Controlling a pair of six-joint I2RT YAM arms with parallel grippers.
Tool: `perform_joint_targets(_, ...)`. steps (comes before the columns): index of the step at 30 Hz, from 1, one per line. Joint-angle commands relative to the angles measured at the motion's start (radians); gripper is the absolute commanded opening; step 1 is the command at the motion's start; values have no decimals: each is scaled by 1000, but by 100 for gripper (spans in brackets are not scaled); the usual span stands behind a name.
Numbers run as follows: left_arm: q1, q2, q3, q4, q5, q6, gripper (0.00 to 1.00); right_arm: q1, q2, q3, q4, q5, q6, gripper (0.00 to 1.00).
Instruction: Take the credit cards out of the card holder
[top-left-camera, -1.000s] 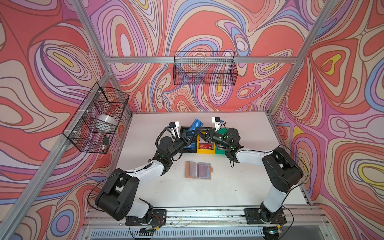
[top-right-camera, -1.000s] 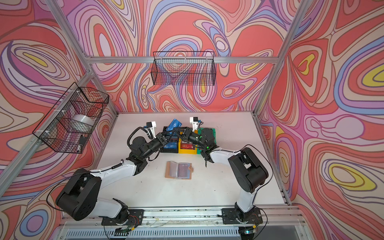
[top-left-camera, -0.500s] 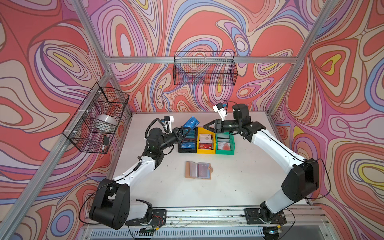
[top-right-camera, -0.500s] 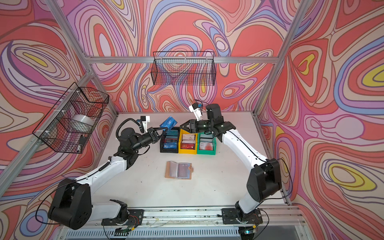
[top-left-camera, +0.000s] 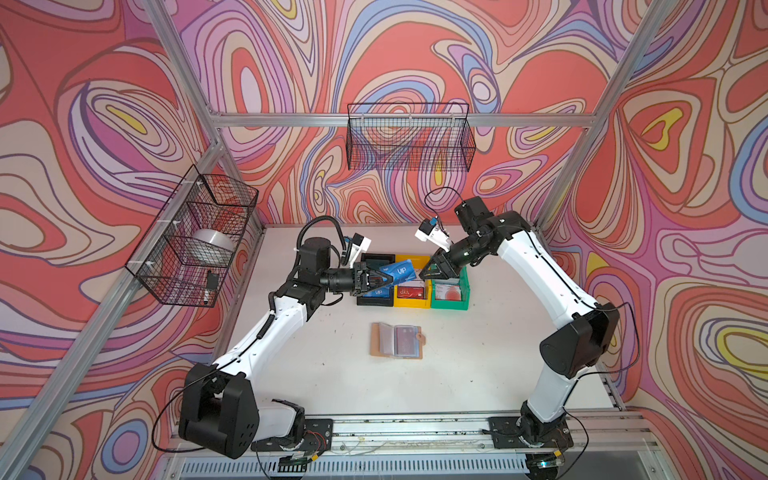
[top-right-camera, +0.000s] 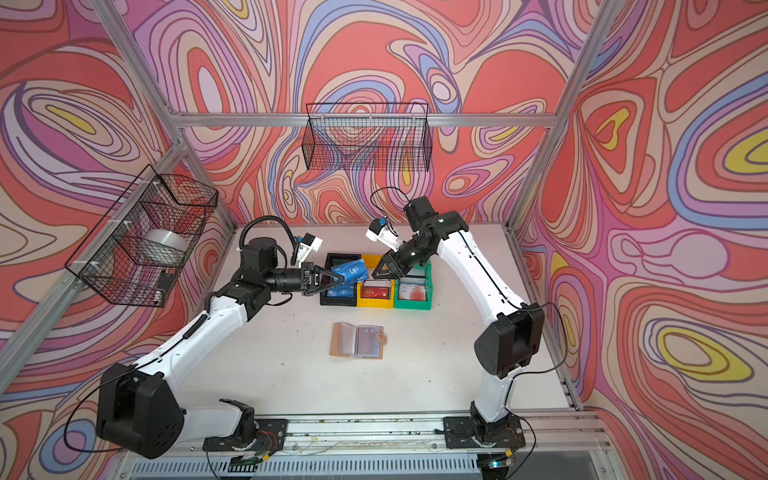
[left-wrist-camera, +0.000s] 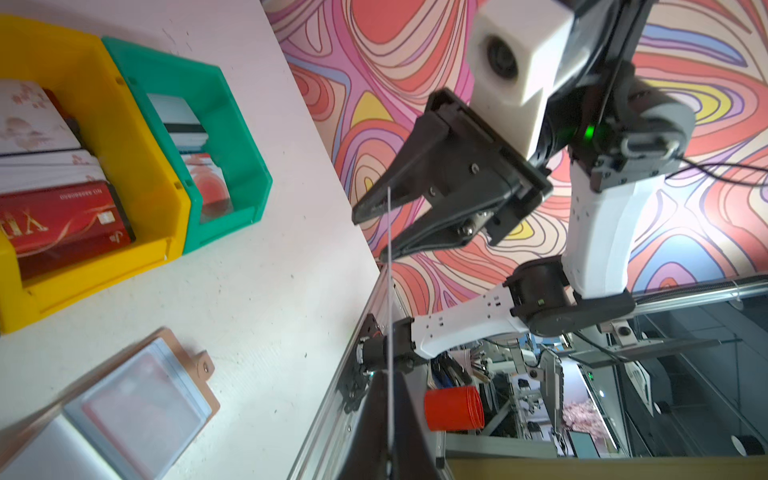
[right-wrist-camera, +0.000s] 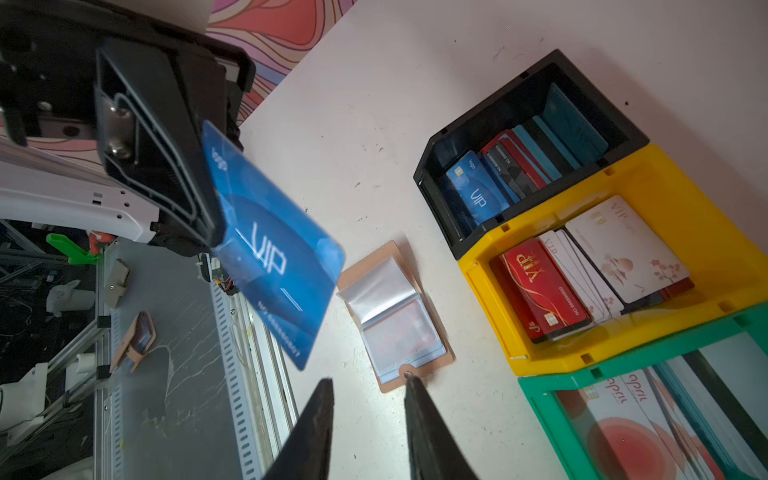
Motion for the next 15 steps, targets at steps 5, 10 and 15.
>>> perform_joint_targets(5, 6, 6, 67, -333, 116, 295, 0, -35, 38, 112, -199, -101, -155, 31)
perform_joint_targets(10, 3, 45, 113, -532, 151, 496, 0, -37, 43, 108, -243, -221, -218, 29)
perform_joint_targets(15, -1, 70, 152, -650, 155, 595, 0, -37, 92, 109, -351, -397, -372, 27)
